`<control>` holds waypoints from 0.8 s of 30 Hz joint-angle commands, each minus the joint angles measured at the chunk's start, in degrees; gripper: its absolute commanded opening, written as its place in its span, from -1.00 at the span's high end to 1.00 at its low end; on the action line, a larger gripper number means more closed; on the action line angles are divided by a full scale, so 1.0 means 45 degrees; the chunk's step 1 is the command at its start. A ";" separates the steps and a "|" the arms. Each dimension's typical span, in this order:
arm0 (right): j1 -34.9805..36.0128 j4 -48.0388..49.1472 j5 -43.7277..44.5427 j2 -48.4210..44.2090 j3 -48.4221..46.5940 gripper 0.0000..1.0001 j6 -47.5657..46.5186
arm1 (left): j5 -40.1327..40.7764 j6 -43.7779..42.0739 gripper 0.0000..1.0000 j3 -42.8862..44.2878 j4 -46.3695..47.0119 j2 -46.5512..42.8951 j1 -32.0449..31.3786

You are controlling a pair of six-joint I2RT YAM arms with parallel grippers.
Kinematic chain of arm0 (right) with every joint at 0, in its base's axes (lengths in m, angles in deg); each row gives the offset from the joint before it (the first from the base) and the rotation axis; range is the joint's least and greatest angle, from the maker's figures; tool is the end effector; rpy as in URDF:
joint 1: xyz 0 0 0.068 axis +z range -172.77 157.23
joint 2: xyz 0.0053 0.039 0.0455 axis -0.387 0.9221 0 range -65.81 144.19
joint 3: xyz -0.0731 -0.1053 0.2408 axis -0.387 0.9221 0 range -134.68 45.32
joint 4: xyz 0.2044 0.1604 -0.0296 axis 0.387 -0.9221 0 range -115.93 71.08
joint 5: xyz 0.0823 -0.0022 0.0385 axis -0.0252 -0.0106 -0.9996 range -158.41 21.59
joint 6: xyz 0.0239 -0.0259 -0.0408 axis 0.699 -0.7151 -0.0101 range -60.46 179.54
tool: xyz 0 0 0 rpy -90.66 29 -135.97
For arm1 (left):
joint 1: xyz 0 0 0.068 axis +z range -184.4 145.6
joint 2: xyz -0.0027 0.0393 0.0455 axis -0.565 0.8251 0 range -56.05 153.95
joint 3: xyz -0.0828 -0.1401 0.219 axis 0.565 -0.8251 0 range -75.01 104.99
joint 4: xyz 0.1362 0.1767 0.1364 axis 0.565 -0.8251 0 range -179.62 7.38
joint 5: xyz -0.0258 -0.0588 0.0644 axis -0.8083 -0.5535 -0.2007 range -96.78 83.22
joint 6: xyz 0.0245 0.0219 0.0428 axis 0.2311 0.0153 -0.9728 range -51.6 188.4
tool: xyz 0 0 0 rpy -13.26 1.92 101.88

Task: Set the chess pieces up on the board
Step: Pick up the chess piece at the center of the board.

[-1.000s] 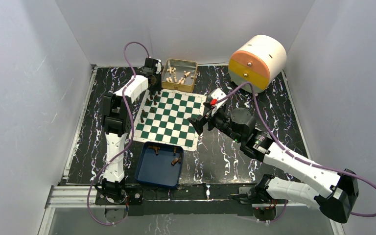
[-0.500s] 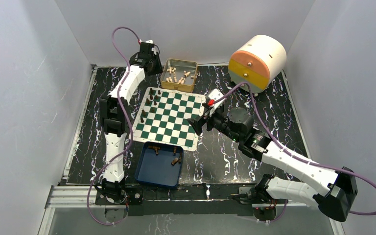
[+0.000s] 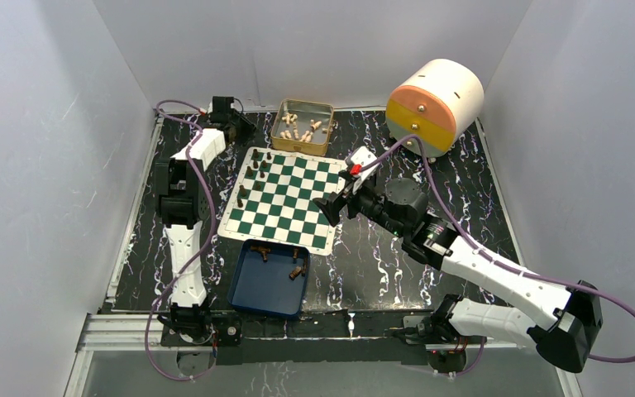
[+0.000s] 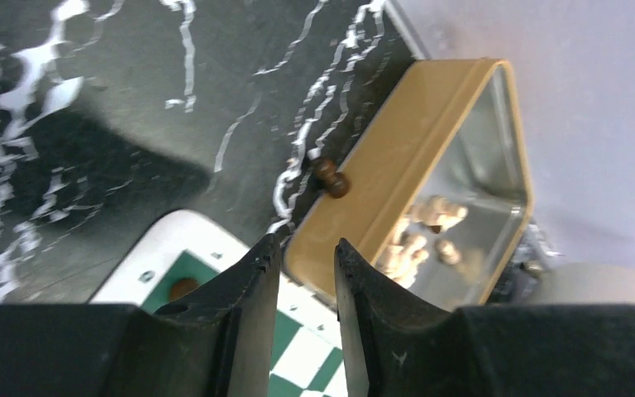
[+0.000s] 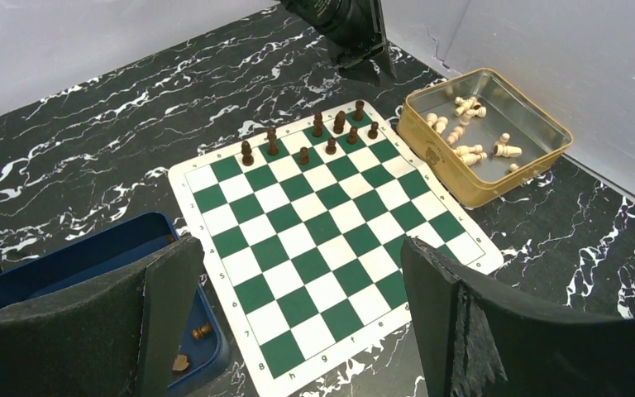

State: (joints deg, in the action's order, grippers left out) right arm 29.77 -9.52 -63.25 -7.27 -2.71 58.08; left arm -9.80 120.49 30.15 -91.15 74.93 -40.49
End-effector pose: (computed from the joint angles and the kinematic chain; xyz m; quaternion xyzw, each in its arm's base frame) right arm 0.1506 0.1914 0.3509 -0.2957 0.6498 0.2726 0.6450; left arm 0.5271 -0.0580 0.1983 -0.3342 0.8186 -0.2473 0.3964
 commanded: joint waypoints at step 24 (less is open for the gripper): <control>0.0005 0.0097 0.0336 -0.0702 -0.0830 -0.97 -0.0106 | -0.0900 0.3311 0.39 0.0699 0.2853 0.2013 0.0122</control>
State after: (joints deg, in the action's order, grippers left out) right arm 29.77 -11.55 -62.55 -9.80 -3.76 58.04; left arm -15.09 134.96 32.06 -79.42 83.54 -39.88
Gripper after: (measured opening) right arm 0.985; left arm 0.302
